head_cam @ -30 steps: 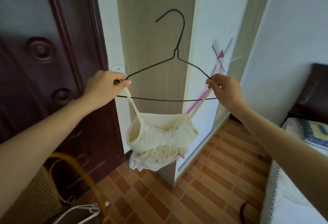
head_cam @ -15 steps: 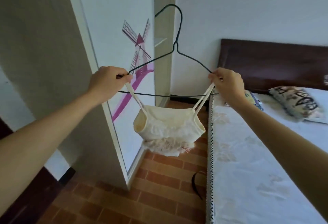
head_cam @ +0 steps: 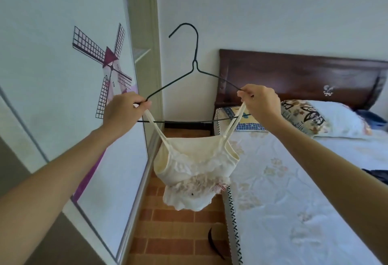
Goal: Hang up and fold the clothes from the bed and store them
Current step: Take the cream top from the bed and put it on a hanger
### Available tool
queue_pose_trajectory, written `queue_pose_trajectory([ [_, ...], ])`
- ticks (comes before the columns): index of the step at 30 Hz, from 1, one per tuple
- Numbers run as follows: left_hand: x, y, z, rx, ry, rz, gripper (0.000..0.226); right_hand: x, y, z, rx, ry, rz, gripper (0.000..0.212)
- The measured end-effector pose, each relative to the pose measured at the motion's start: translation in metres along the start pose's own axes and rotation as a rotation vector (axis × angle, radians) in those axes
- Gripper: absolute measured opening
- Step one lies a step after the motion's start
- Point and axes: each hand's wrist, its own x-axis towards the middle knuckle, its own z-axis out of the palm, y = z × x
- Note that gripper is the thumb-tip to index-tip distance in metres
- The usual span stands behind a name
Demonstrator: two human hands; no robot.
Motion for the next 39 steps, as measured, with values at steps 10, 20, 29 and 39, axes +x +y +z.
queue_pose_trajectory([
  [10,0.112,-0.027,0.052,-0.101,-0.001,0.057,0.022,0.08,0.017,0.058,-0.056,0.012,0.103,0.028],
  [20,0.219,-0.042,0.144,-0.098,-0.046,0.024,0.021,0.182,0.079,0.128,-0.031,-0.043,0.089,0.027],
  [29,0.35,-0.036,0.209,-0.045,-0.057,-0.015,0.02,0.322,0.132,0.175,0.02,-0.038,0.07,0.025],
  [39,0.437,-0.071,0.263,0.007,-0.041,-0.069,0.022,0.425,0.157,0.251,0.025,-0.098,0.021,0.026],
])
